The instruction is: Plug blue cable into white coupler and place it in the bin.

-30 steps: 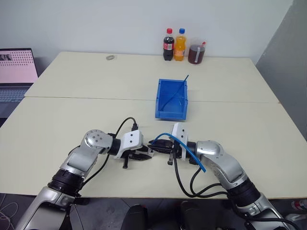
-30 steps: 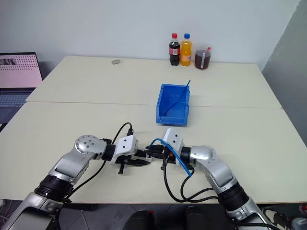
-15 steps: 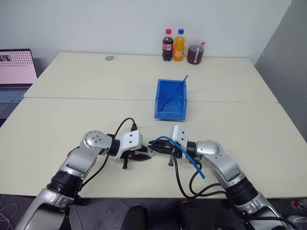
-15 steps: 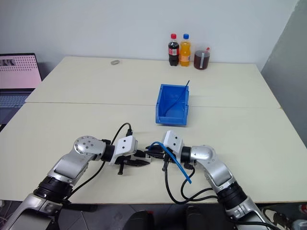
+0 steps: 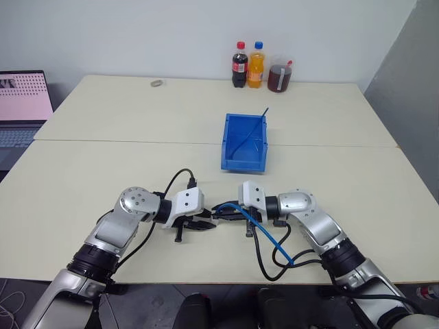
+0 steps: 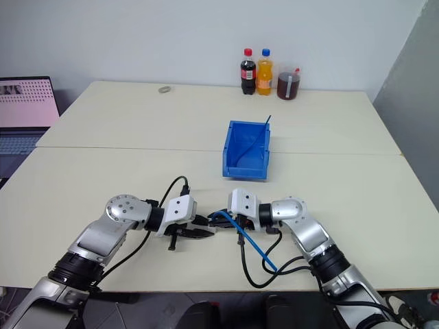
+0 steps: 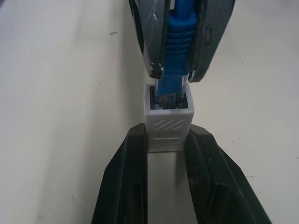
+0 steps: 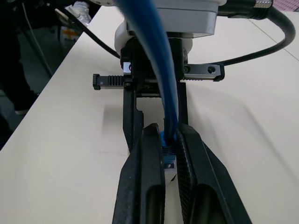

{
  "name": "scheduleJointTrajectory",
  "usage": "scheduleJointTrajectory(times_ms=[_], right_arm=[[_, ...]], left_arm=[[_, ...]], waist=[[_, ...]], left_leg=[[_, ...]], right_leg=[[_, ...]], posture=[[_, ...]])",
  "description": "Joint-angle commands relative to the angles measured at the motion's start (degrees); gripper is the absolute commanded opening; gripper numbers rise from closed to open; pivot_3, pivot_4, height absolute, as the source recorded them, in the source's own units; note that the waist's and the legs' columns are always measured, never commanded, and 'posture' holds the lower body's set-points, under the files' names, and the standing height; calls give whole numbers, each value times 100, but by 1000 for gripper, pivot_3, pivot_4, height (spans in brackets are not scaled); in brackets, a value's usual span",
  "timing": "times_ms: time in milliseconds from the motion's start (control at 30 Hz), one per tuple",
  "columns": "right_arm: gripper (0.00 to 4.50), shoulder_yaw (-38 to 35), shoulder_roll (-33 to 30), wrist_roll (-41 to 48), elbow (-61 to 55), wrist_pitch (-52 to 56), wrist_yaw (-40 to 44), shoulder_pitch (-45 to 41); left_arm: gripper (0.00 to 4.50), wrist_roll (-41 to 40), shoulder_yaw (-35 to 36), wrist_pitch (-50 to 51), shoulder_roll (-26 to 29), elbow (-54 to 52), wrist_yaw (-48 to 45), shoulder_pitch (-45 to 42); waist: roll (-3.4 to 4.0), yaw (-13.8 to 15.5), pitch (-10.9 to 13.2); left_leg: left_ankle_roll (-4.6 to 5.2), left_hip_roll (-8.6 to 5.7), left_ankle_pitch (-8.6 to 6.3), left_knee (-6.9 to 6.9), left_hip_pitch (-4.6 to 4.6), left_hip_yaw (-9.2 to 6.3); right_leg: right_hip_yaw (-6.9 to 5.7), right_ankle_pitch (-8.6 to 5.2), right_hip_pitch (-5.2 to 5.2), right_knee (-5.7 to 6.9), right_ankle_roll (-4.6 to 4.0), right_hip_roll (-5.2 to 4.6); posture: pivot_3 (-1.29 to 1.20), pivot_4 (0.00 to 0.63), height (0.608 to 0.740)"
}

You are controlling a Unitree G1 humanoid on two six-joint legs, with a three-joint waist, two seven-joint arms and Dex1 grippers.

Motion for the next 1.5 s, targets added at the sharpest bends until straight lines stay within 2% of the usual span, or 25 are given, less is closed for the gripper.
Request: scheduleJointTrajectory(times_ms=[33, 233, 467, 633, 867, 1133, 1333, 1400, 1500], right_arm=[[72, 240, 5, -67, 156, 261, 347, 33], [72, 411, 34, 63, 8, 911, 610, 114], [72, 913, -13, -447, -22, 1037, 668, 42], [72, 991, -54, -630, -27, 1107, 625, 116], [72, 931, 256, -519, 27, 1632, 577, 46], [72, 993, 297, -601, 57, 1482, 526, 308], [72, 489, 189, -300, -414, 1569, 382, 356], [72, 244, 118, -147, -671, 1656, 334, 381], [72, -145, 48, 109, -1092, 1872, 182, 444]], left_arm=[[771, 108, -79, -6, 22, 32, -34, 101], [771, 113, -59, -44, 33, 3, 4, 165], [771, 127, -82, -92, -28, 64, 42, 185], [771, 144, -73, -104, -64, 60, 75, 243], [771, 166, -93, -101, -153, 27, 142, 306], [771, 208, -71, -117, -212, 61, 170, 330], [771, 205, 119, -128, -139, 71, 274, 411], [1473, 51, 304, 53, -60, 0, 307, 505], [1964, -204, 663, 208, 153, -295, 353, 797]], waist=[[1, 0, -1], [14, 0, -19], [42, -1, -64], [61, -3, -111], [61, -9, -171], [85, -8, -247], [98, -6, -257], [98, -5, -255], [91, -29, -236]], left_leg=[[0, 0, 0, 0, 0, 1], [0, 0, 0, 0, 1, 1], [2, -2, -1, -1, 4, 3], [3, -3, -2, -5, 12, 4], [5, -1, -4, -9, 26, 7], [9, -2, -7, -12, 30, 6], [14, -3, -12, -13, 37, 9], [14, -3, -12, -12, 34, 9], [14, 2, -12, -12, 25, 9]], right_leg=[[1, 0, 0, 0, 0, 0], [2, 0, 0, 0, -1, 0], [2, -1, 3, -1, -1, 0], [2, -5, 9, -2, -4, 1], [4, -11, 17, -1, -13, 2], [4, -29, 21, -2, -1, 2], [8, -35, 25, -2, 4, 2], [9, -35, 24, -2, 4, 2], [10, -35, 15, -1, 4, 3]], posture=[[0, 150, 740], [0, 150, 740], [0, 150, 740], [0, 150, 740], [0, 150, 740], [0, 150, 740], [0, 150, 740], [0, 150, 740], [0, 150, 740]])
